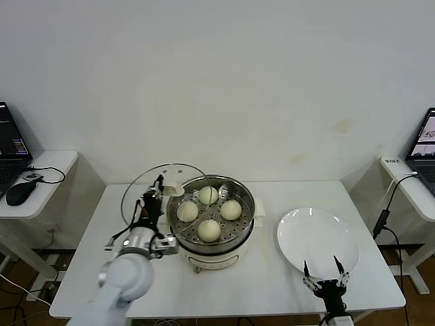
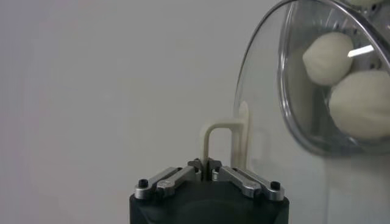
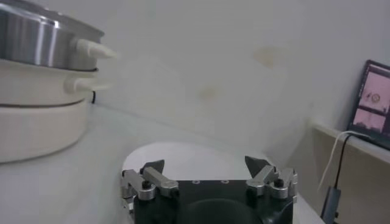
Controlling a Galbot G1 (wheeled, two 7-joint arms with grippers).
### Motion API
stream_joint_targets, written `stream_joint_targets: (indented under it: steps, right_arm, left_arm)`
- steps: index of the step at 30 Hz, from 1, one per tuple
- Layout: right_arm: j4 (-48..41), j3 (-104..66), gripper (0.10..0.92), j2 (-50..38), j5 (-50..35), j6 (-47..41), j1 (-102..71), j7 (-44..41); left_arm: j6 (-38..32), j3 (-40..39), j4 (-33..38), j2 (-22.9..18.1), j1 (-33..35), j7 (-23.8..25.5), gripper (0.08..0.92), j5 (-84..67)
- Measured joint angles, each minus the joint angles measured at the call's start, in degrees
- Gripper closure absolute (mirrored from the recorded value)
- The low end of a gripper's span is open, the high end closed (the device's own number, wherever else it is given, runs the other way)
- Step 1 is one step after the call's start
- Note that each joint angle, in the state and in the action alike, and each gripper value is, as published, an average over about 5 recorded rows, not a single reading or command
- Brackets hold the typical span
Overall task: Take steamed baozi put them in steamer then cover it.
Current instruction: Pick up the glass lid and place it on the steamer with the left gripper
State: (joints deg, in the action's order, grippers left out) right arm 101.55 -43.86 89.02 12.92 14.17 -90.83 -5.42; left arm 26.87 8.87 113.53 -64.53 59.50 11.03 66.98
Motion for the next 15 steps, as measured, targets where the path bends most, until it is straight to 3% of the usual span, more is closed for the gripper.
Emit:
stream_joint_targets:
  steps: [15]
  right_arm:
    - [-2.07, 1.25, 0.203, 1.05, 6.28, 0.22, 0.75, 2.56]
  left_arm:
    - [2.65, -5.35, -3.64, -11.86, -3.21, 5.51, 0.873, 11.58]
